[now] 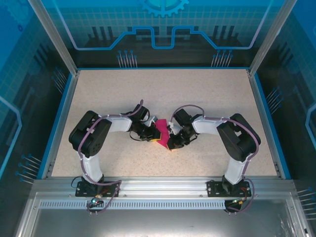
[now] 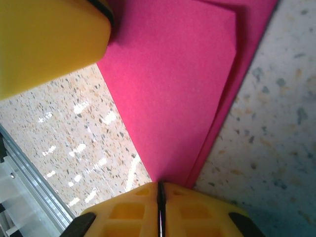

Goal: Fold a paper plane with a square sheet of paper (fold left side to right side)
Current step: Third fold the triangle at the center of the table.

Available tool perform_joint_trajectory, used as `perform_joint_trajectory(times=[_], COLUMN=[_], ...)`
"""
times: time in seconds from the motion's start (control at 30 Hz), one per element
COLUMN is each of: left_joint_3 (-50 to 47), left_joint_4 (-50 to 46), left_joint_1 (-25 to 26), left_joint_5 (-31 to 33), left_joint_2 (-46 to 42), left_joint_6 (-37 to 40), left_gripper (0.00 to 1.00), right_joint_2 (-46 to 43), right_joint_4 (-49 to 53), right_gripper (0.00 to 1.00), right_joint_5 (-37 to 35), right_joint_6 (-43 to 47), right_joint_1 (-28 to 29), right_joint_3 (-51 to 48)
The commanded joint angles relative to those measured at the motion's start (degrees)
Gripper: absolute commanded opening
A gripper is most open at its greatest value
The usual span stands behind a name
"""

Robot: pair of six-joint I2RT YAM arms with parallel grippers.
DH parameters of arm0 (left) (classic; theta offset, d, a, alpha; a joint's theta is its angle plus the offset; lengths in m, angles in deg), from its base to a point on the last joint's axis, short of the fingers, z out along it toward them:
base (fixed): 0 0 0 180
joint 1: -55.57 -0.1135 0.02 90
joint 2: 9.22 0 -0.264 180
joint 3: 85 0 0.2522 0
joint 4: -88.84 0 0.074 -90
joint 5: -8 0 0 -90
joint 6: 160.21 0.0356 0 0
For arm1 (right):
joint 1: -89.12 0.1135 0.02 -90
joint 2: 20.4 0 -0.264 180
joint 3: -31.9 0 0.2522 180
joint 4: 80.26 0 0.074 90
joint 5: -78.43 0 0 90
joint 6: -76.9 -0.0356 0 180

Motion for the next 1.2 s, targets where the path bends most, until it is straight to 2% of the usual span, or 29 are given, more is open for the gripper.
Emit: perform_joint_trajectory(times=[0.0, 0.2, 0.37, 0.7, 0.83, 0.93, 1.17], left_joint_3=[-1.05, -0.84, -0.66, -0.48, 0.54, 0.93, 1.0], left_joint_4=[-6.56, -6.47, -6.47, -5.79, -5.77, -5.85, -9.46], left_joint_1=[0.12, 0.21, 0.21, 0.24, 0.25, 0.34, 2.73], left_joint_5=[6.08, 5.88, 5.82, 5.03, 4.27, 3.9, 3.9], left_joint_2=[2.48, 2.22, 2.12, 1.03, -0.62, -3.28, -8.88], left_joint_6=[1.36, 1.34, 1.33, 0.9, 0.72, 0.54, 2.24], left_gripper=[0.18, 0.18, 0.18, 0.18, 0.18, 0.18, 0.16], right_joint_2=[-1.92, -8.65, -6.86, 3.25, 4.81, 5.36, 5.34], right_joint_4=[9.75, 9.3, 3.42, 0.37, 0.88, 2.0, 2.52], right_gripper=[0.09, 0.09, 0.09, 0.08, 0.06, 0.0, 0.0], right_joint_5=[-2.23, 0.56, 3.89, -0.23, -2.35, -4.86, -6.87], right_joint_6=[0.64, 0.03, -3.04, -5.46, -5.87, -5.74, -5.6], right_joint_1=[0.08, 0.08, 0.09, 0.1, -0.04, -0.02, -0.31], right_joint_3=[-2.37, -1.06, 1.18, 3.99, 2.22, 1.03, -0.09])
